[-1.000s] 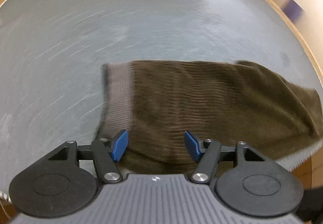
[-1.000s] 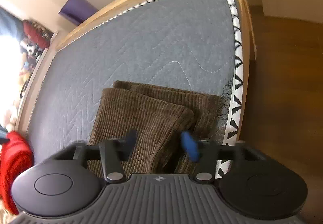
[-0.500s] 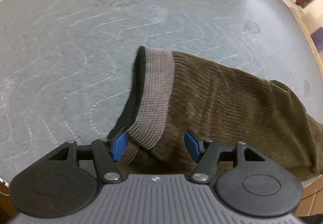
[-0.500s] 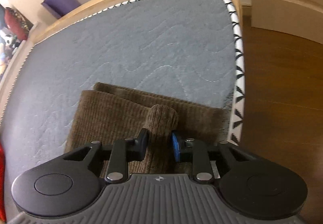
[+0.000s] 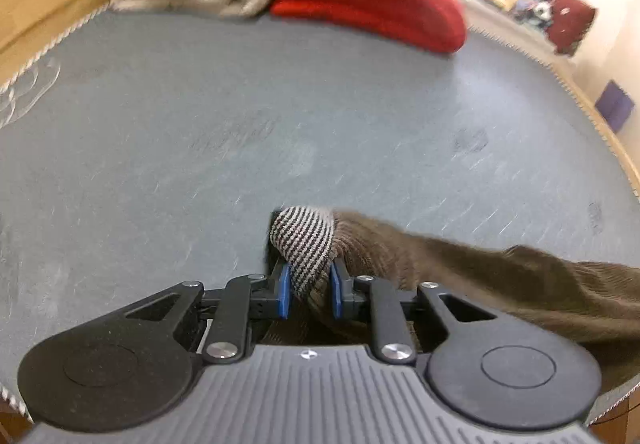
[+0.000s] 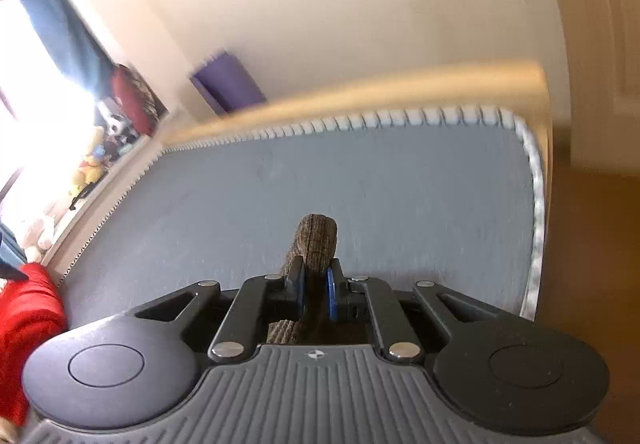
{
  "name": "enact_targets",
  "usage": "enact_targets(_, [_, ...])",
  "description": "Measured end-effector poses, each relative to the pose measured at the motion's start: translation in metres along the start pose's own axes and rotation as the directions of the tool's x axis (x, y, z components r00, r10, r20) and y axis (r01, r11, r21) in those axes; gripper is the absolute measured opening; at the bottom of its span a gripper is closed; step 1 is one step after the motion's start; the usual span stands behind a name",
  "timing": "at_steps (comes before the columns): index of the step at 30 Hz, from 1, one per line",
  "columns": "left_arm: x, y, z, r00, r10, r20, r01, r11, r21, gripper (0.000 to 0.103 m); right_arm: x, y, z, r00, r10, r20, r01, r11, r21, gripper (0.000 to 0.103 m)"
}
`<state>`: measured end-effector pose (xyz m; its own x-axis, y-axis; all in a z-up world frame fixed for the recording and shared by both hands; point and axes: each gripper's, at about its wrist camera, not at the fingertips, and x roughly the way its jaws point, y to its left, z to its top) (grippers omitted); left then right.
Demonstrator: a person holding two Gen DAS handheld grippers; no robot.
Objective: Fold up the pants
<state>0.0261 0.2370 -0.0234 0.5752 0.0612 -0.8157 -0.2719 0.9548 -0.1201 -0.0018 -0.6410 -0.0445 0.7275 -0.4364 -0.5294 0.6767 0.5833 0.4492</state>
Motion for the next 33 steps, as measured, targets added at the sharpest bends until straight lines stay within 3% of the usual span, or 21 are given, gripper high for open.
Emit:
enact_targets(2, [0.013, 0.006, -0.008, 0.996, 0.016, -0.089, -0.017, 1.000, -0.006, 0.022, 0.012, -0.015, -0.007, 0.989, -0.111, -0.103, 0.114, 0.993, 0.030, 0.010])
enact_targets(5, [0.034, 0.000, -0.022, 0.978, 0.078, -0.193, -0.060, 0.993, 0.099, 0.022, 0.038, -0.034, -0.028, 0.918, -0.268, -0.291, 0.271, 0.962, -0.032, 0.010])
enact_targets(7, [0.041, -0.005, -0.031, 0.963, 0.105, -0.248, -0.068, 0.986, 0.154, 0.023, 0.046, -0.040, -0.035, 0.894, -0.296, -0.336, 0.296, 0.954, -0.054, 0.011])
enact_targets(9, [0.041, -0.006, -0.033, 0.956, 0.139, -0.257, -0.093, 0.979, 0.182, 0.039, 0.048, -0.040, -0.036, 0.884, -0.321, -0.341, 0.308, 0.947, -0.093, 0.016])
enact_targets(10, [0.038, -0.007, -0.031, 0.957, 0.168, -0.235, -0.124, 0.974, 0.189, 0.046, 0.045, -0.039, -0.033, 0.881, -0.348, -0.320, 0.333, 0.937, -0.105, 0.024])
enact_targets(11, [0.034, -0.008, -0.024, 0.962, 0.199, -0.187, -0.164, 0.968, 0.188, 0.059, 0.040, -0.038, -0.029, 0.883, -0.369, -0.290, 0.355, 0.929, -0.103, 0.029])
enact_targets(13, [0.005, -0.018, -0.015, 0.977, 0.214, 0.000, -0.209, 0.952, 0.223, 0.061, 0.027, -0.034, -0.022, 0.890, -0.411, -0.197, 0.401, 0.912, -0.090, 0.032])
enact_targets(15, [-0.014, -0.033, -0.013, 0.982, 0.141, 0.122, -0.169, 0.949, 0.265, 0.061, 0.014, -0.022, -0.016, 0.926, -0.365, -0.096, 0.355, 0.929, -0.103, 0.033])
enact_targets(16, [-0.016, -0.037, -0.013, 0.987, 0.083, 0.136, -0.118, 0.954, 0.275, 0.061, 0.009, -0.015, -0.015, 0.948, -0.314, -0.057, 0.306, 0.945, -0.117, 0.033])
enact_targets(18, [-0.006, -0.045, -0.016, 0.997, -0.058, 0.047, 0.043, 0.960, 0.276, 0.061, 0.006, 0.001, -0.017, 0.984, -0.175, -0.029, 0.168, 0.971, -0.168, 0.034])
enact_targets(20, [0.021, -0.045, -0.024, 0.979, -0.151, -0.138, 0.182, 0.952, 0.246, 0.061, 0.011, 0.015, -0.027, 0.995, -0.034, -0.099, 0.011, 0.975, -0.224, 0.036])
enact_targets(21, [0.039, -0.047, -0.031, 0.964, -0.112, -0.241, 0.176, 0.949, 0.261, 0.062, 0.016, 0.023, -0.035, 0.988, 0.012, -0.154, -0.053, 0.963, -0.263, 0.037])
enact_targets(22, [0.060, -0.045, -0.042, 0.939, -0.007, -0.343, 0.117, 0.946, 0.301, 0.060, 0.023, 0.032, -0.044, 0.977, 0.025, -0.210, -0.093, 0.943, -0.319, 0.039])
enact_targets(23, [0.073, -0.041, -0.051, 0.912, 0.063, -0.405, 0.081, 0.941, 0.328, 0.056, 0.034, 0.038, -0.057, 0.957, -0.016, -0.288, -0.100, 0.918, -0.383, 0.041])
enact_targets(24, [0.077, -0.038, -0.054, 0.902, 0.079, -0.424, 0.074, 0.940, 0.334, 0.055, 0.049, 0.041, -0.067, 0.926, -0.088, -0.368, -0.075, 0.910, -0.408, 0.041])
enact_targets(25, [0.072, -0.039, -0.050, 0.912, 0.065, -0.405, 0.081, 0.939, 0.333, 0.056, 0.064, 0.035, -0.078, 0.874, -0.176, -0.453, -0.028, 0.912, -0.410, 0.040])
enact_targets(26, [0.065, -0.041, -0.045, 0.926, 0.048, -0.375, 0.084, 0.941, 0.328, 0.057, 0.074, 0.027, -0.083, 0.839, -0.233, -0.491, 0.029, 0.921, -0.388, 0.035])
enact_targets(28, [0.047, -0.042, -0.030, 0.960, 0.004, -0.281, 0.083, 0.951, 0.297, 0.066, 0.068, 0.036, -0.073, 0.892, -0.196, -0.408, 0.039, 0.931, -0.362, 0.037])
enact_targets(30, [0.037, -0.043, -0.016, 0.977, -0.049, -0.206, 0.101, 0.964, 0.247, 0.069, 0.057, 0.063, -0.066, 0.949, -0.113, -0.294, -0.023, 0.906, -0.423, 0.038])
enact_targets(32, [0.039, -0.054, -0.005, 0.985, -0.048, -0.168, 0.086, 0.970, 0.226, 0.069, 0.052, 0.086, -0.068, 0.963, -0.016, -0.270, -0.101, 0.905, -0.413, 0.053])
enact_targets(33, [0.042, -0.059, -0.001, 0.987, -0.035, -0.157, 0.071, 0.971, 0.230, 0.069, 0.056, 0.095, -0.071, 0.953, 0.031, -0.302, -0.146, 0.920, -0.365, 0.056])
